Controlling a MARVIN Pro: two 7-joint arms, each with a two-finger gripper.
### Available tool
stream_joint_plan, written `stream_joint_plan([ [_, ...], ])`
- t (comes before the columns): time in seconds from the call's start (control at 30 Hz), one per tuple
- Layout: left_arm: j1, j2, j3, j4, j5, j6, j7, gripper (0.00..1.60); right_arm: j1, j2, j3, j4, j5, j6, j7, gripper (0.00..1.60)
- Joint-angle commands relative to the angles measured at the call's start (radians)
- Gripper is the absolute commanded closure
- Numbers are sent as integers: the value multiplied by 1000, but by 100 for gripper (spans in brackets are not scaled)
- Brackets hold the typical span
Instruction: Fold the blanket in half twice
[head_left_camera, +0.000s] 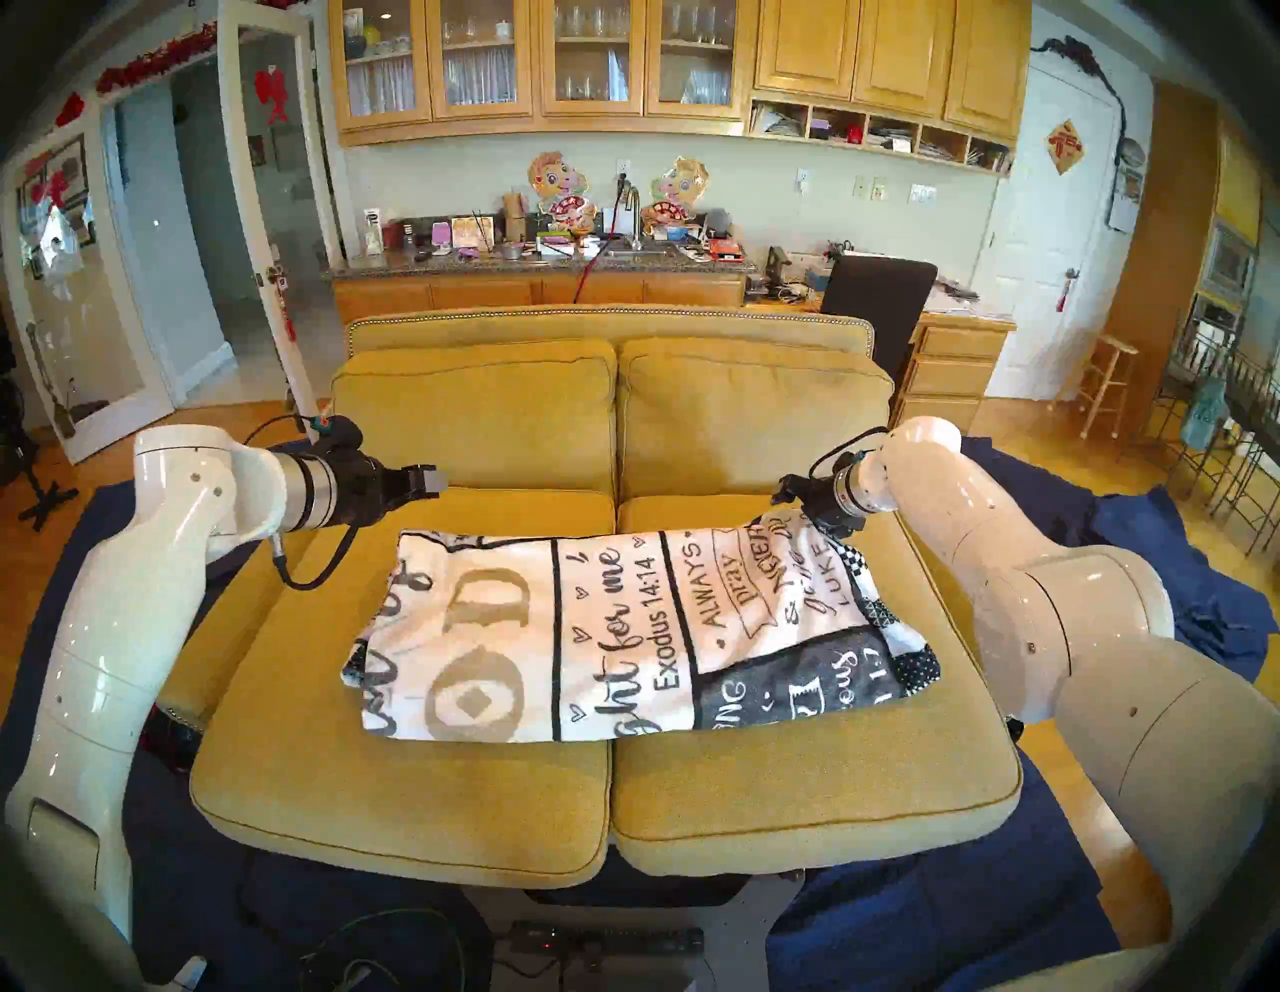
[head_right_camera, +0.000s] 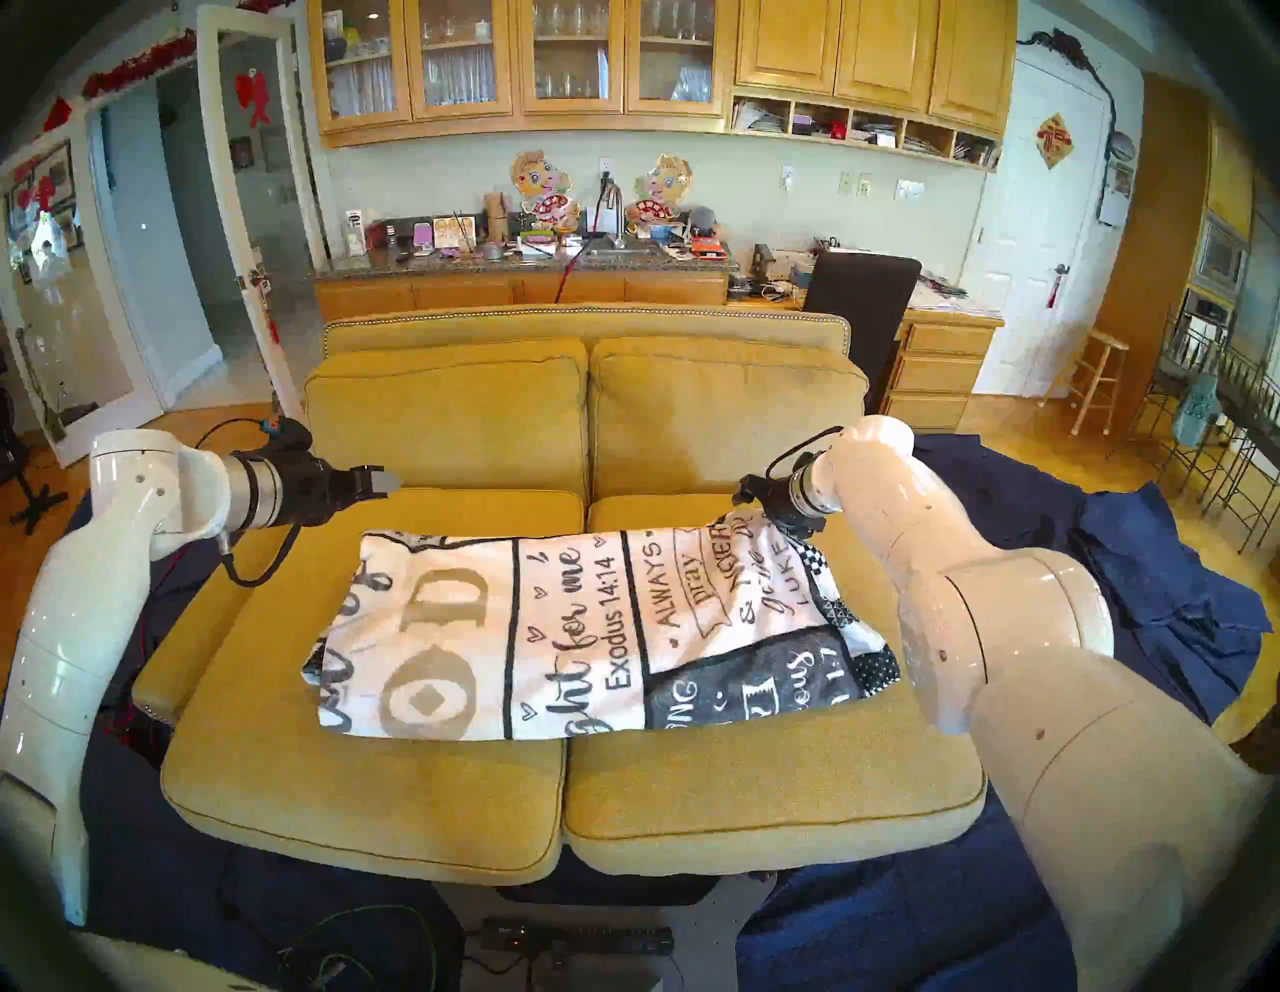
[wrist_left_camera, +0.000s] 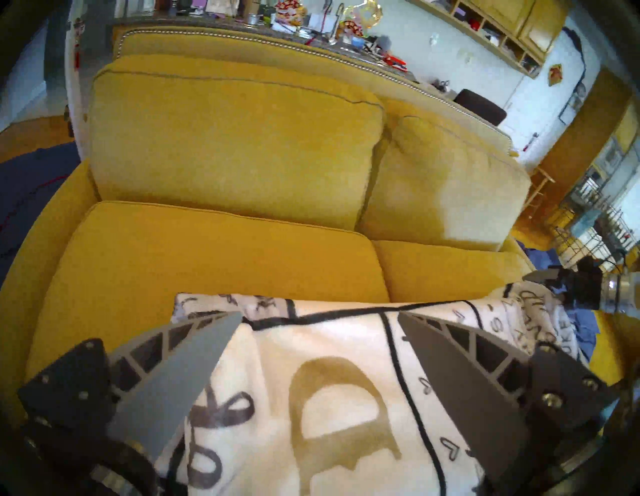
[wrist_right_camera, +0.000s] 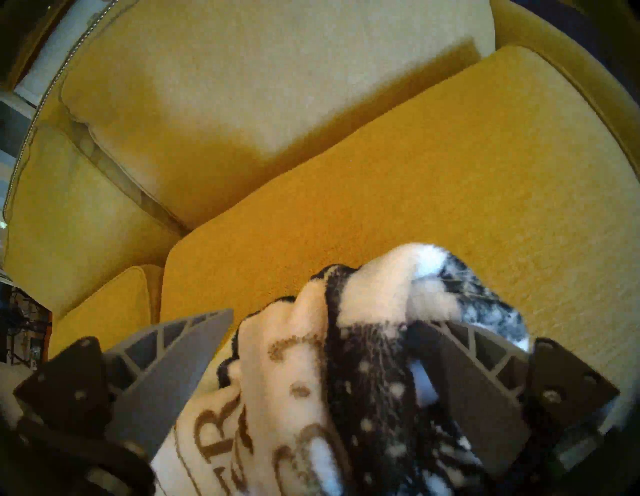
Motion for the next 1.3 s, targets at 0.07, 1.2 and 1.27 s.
stream_joint_plan([
  [0.07, 133, 35, -106, -85, -34, -4, -85, 0, 99, 43, -42, -86, -43, 61, 3, 0],
  [1.2, 290, 27, -198, -136, -37, -14, -170, 0, 27, 165, -144, -343, -109, 139, 31, 0],
  [1.27, 293, 27, -198, -136, -37, -13, -171, 0, 17, 179, -148, -352, -112, 139, 34, 0],
])
